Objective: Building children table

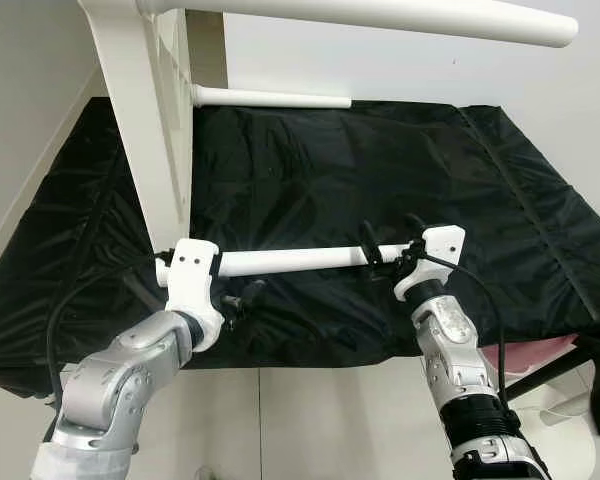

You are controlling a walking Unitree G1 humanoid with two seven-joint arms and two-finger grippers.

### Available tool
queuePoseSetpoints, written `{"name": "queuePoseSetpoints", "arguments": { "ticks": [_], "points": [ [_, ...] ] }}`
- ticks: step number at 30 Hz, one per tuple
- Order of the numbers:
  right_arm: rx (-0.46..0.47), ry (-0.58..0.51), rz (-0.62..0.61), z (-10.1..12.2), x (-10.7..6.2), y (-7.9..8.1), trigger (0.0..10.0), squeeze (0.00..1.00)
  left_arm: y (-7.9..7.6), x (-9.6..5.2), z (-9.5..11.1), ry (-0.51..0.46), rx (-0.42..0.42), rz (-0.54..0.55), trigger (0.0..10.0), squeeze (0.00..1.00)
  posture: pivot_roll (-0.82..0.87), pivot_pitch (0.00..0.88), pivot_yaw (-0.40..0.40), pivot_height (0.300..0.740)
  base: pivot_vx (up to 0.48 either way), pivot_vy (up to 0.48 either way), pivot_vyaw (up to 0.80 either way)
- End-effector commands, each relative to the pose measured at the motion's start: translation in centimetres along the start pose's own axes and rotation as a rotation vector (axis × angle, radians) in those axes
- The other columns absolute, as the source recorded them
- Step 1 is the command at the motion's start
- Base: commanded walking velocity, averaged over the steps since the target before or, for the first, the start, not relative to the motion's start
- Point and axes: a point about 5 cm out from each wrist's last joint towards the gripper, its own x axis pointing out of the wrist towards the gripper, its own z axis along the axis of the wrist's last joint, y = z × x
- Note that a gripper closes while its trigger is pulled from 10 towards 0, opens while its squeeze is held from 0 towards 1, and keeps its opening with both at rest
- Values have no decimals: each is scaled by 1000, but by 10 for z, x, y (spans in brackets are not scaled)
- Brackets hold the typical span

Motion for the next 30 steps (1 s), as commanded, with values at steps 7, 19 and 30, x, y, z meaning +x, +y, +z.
{"name": "queuePoseSetpoints", "arguments": {
  "ticks": [7, 19, 30],
  "points": [
    [-38, 11, -95, -6, -9, 1, 10000, 0, -9, 15, -2, -286, 144, 52, 10000, 0, -11, 81, -4, 740, 0, 0, 0],
    [-47, 23, -142, -11, -16, 4, 10000, 0, -17, 20, -15, -342, 135, 62, 10000, 0, -9, 84, 15, 740, 0, 0, 0],
    [-115, 12, -248, -10, -34, -5, 10000, 0, -15, 29, -38, -213, 172, 119, 10000, 0, 8, 91, 3, 740, 0, 0, 0]
  ]
}}
